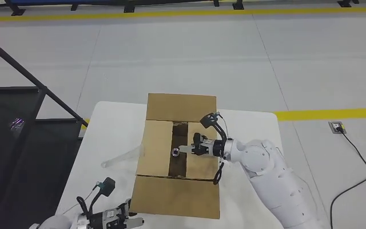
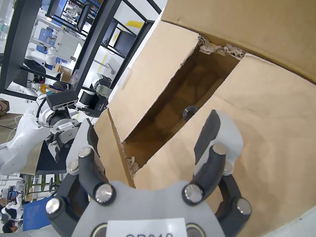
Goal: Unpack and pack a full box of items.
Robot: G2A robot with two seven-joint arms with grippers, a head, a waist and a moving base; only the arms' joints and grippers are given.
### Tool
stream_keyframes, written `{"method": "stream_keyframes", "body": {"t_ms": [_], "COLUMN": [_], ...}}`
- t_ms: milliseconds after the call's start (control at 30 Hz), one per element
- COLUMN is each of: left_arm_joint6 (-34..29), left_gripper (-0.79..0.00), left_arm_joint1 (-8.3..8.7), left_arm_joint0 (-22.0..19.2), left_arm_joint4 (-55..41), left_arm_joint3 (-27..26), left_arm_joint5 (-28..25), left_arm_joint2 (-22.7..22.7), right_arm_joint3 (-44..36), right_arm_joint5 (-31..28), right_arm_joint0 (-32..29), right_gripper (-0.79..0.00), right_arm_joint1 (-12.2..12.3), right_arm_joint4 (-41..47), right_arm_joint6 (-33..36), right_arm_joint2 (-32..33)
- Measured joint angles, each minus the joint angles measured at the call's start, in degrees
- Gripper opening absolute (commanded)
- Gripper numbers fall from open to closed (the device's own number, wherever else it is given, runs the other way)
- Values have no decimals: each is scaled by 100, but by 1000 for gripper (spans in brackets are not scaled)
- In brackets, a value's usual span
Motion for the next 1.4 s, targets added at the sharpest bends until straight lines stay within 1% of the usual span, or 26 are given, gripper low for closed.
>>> {"method": "stream_keyframes", "body": {"t_ms": [67,200,333,400,467,567,700,900,1100,1233,1333,1400], "left_arm_joint6": [-121,-235,-261,-302,-332,-163,235,1102,1803,2207,2389,2520], "left_gripper": [0,0,0,0,0,0,0,0,0,0,0,0], "left_arm_joint1": [107,290,424,457,476,465,436,390,352,322,306,299], "left_arm_joint0": [-81,-201,-309,-372,-465,-613,-744,-862,-932,-979,-1012,-1039], "left_arm_joint4": [-407,-872,-1377,-1613,-1835,-2097,-2123,-1794,-1296,-1095,-965,-795], "left_arm_joint3": [-5,-50,43,96,190,263,184,49,-87,-154,-190,-202], "left_arm_joint5": [119,236,262,303,346,571,815,1275,1717,1956,2063,2123], "left_arm_joint2": [75,140,175,199,229,343,504,679,866,987,1061,1089], "right_arm_joint3": [-106,-357,-454,-268,91,719,1495,2656,3602,4045,4263,4346], "right_arm_joint5": [-32,32,310,524,723,641,492,-15,-780,-1528,-1978,-2167], "right_arm_joint0": [-10,-30,-50,27,197,488,825,1350,1817,1990,2070,2107], "right_gripper": [0,0,0,0,0,0,0,0,0,0,0,0], "right_arm_joint1": [17,65,121,141,145,120,31,-139,-313,-389,-408,-407], "right_arm_joint4": [-72,-325,-712,-884,-1020,-930,-861,-510,146,907,1444,1684], "right_arm_joint6": [-208,-655,-1212,-1372,-1455,-1566,-1768,-2058,-2095,-1847,-1497,-1292], "right_arm_joint2": [79,313,636,767,830,768,516,164,-18,31,96,132]}}
